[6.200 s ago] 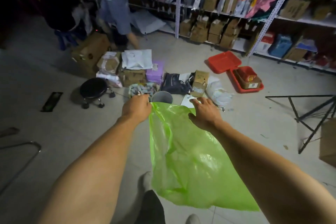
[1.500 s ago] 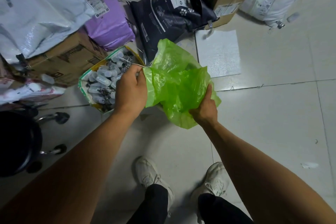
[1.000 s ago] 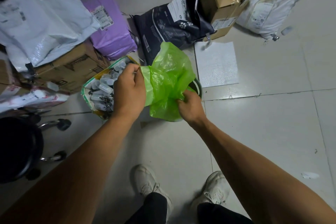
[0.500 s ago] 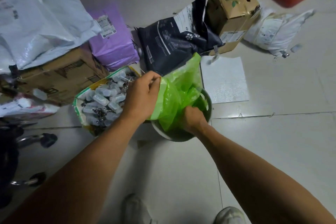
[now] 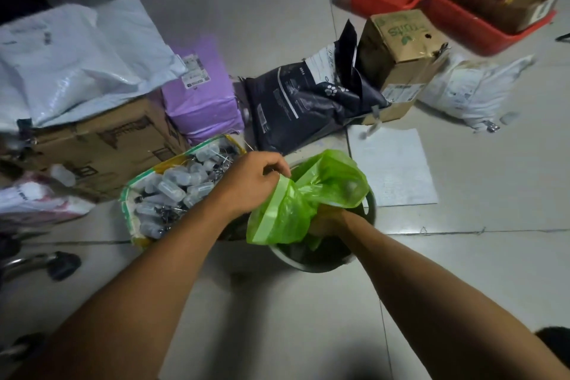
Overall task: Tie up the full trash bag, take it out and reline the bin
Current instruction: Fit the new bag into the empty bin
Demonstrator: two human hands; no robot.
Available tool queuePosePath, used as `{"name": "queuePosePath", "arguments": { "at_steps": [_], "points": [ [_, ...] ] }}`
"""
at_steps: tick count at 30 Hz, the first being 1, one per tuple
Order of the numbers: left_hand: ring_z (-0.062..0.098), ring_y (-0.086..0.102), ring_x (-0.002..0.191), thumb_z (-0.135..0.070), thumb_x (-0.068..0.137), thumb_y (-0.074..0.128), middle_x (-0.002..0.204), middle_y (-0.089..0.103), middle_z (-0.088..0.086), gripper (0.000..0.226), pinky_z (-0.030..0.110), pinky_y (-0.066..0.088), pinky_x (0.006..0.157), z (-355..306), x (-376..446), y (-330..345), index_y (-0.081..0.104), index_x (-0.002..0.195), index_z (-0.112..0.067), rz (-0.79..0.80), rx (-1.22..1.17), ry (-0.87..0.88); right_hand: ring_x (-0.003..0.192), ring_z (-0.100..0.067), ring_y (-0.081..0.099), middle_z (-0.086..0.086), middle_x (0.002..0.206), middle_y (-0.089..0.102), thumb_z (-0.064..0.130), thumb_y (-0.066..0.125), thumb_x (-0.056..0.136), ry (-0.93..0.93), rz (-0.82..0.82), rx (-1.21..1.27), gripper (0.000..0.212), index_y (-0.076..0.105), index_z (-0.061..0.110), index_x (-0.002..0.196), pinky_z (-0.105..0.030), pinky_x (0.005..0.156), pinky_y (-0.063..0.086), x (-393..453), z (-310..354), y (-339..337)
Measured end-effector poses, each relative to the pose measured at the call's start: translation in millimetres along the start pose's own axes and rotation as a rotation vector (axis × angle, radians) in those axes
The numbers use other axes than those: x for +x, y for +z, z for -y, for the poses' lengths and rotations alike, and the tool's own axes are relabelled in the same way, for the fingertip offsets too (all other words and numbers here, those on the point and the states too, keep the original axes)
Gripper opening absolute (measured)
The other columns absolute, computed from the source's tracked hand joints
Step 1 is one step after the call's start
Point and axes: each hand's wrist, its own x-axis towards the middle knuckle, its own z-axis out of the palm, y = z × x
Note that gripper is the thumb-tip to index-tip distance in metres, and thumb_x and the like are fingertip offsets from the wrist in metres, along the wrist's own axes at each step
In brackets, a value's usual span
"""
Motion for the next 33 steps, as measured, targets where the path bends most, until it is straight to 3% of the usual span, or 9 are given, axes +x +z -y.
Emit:
{"name": "queuePosePath", "arguments": {
  "at_steps": [6, 11, 14, 17, 20, 22, 24, 28, 33],
  "points": [
    [0.005, 0.035, 0.037, -0.002, 0.088, 0.052, 0.046, 0.050, -0.006, 0.030, 0.023, 0.029, 0.040, -19.8, -17.5, 4.6, 0.071, 0.076, -0.022, 0.051, -0.015, -0.073, 0.120, -0.021, 0.047, -0.007, 0.128, 0.056, 0.022, 0.077, 0.081, -0.052, 0.088, -0.164, 0.051, 0.059, 0.014, 0.128, -0.037, 0.109, 0.035, -29.7, 9.1, -33.1],
    [0.005, 0.033, 0.035, 0.001, 0.087, 0.050, 0.041, 0.047, -0.008, 0.033, 0.023, 0.027, 0.040, -30.5, -28.6, 10.4, 0.071, 0.073, -0.021, 0.078, -0.024, -0.103, 0.109, -0.028, 0.063, -0.007, 0.110, 0.069, 0.015, 0.078, 0.066, -0.002, 0.019, 0.426, 0.049, 0.068, 0.016, 0.114, -0.046, 0.098, 0.052, -51.2, -11.2, -51.3],
    [0.017, 0.045, 0.040, -0.001, 0.086, 0.052, 0.053, 0.059, -0.003, 0.035, 0.028, 0.032, 0.041, -33.0, -30.2, 18.6, 0.073, 0.073, -0.025, 0.126, -0.019, -0.096, 0.109, -0.025, 0.064, -0.002, 0.114, 0.070, 0.034, 0.082, 0.064, 0.004, 0.114, 0.686, 0.058, 0.064, 0.026, 0.118, -0.044, 0.085, 0.057, -59.8, -15.9, -65.9],
    [0.022, 0.052, 0.045, -0.004, 0.086, 0.052, 0.060, 0.066, -0.001, 0.035, 0.027, 0.036, 0.045, -35.2, -29.5, 31.3, 0.075, 0.076, -0.029, 0.179, -0.004, -0.075, 0.105, -0.027, 0.066, -0.005, 0.115, 0.068, 0.056, 0.076, 0.070, 0.088, 0.028, 0.760, 0.057, 0.066, 0.024, 0.116, -0.038, 0.075, 0.059, -59.4, -12.5, -70.2],
    [0.000, 0.043, 0.037, -0.004, 0.091, 0.051, 0.045, 0.056, -0.016, 0.032, 0.016, 0.032, 0.042, -42.9, -32.4, 39.9, 0.077, 0.091, -0.023, 0.267, 0.014, -0.075, 0.081, -0.024, 0.068, -0.014, 0.095, 0.069, 0.025, 0.065, 0.090, 0.143, -0.214, 0.880, 0.023, 0.066, 0.006, 0.103, -0.030, 0.060, 0.057, -55.0, -7.3, -67.5],
    [-0.010, 0.054, 0.050, -0.005, 0.093, 0.048, 0.066, 0.068, -0.015, 0.032, 0.013, 0.043, 0.053, -42.4, -32.0, 40.4, 0.075, 0.100, -0.021, 0.258, -0.071, -0.106, 0.079, -0.028, 0.070, -0.019, 0.092, 0.069, 0.011, 0.060, 0.092, 0.157, -0.259, 0.898, 0.016, 0.065, 0.000, 0.102, -0.032, 0.058, 0.059, -53.2, -9.4, -64.4],
    [-0.001, 0.068, 0.074, -0.008, 0.095, 0.046, 0.097, 0.074, -0.003, 0.032, 0.022, 0.053, 0.065, -38.6, -30.6, 38.5, 0.072, 0.107, -0.022, 0.162, -0.191, -0.184, 0.085, -0.031, 0.070, -0.021, 0.095, 0.069, 0.010, 0.061, 0.092, 0.161, -0.254, 0.901, 0.017, 0.065, -0.001, 0.104, -0.039, 0.069, 0.062, -52.4, -11.9, -62.2],
    [0.019, 0.067, 0.079, -0.016, 0.088, 0.061, 0.088, 0.072, 0.002, 0.016, 0.023, 0.050, 0.066, -22.5, -27.4, 34.8, 0.071, 0.099, -0.018, -0.179, 0.101, -0.201, 0.078, -0.024, 0.069, -0.014, 0.092, 0.069, 0.011, 0.064, 0.092, 0.168, -0.323, 0.999, 0.012, 0.067, 0.006, 0.102, -0.035, 0.063, 0.061, -50.6, -14.1, -59.3],
    [0.031, 0.064, 0.096, -0.055, 0.076, 0.074, 0.102, 0.068, 0.009, 0.047, 0.038, 0.053, 0.079, -15.0, -29.8, 38.7, 0.062, 0.102, -0.018, 0.074, 0.439, -0.372, 0.085, -0.027, 0.069, -0.013, 0.094, 0.070, 0.015, 0.063, 0.094, 0.153, -0.334, 1.058, 0.011, 0.068, 0.009, 0.101, -0.043, 0.071, 0.061, -50.5, -16.3, -61.7]
  ]
}}
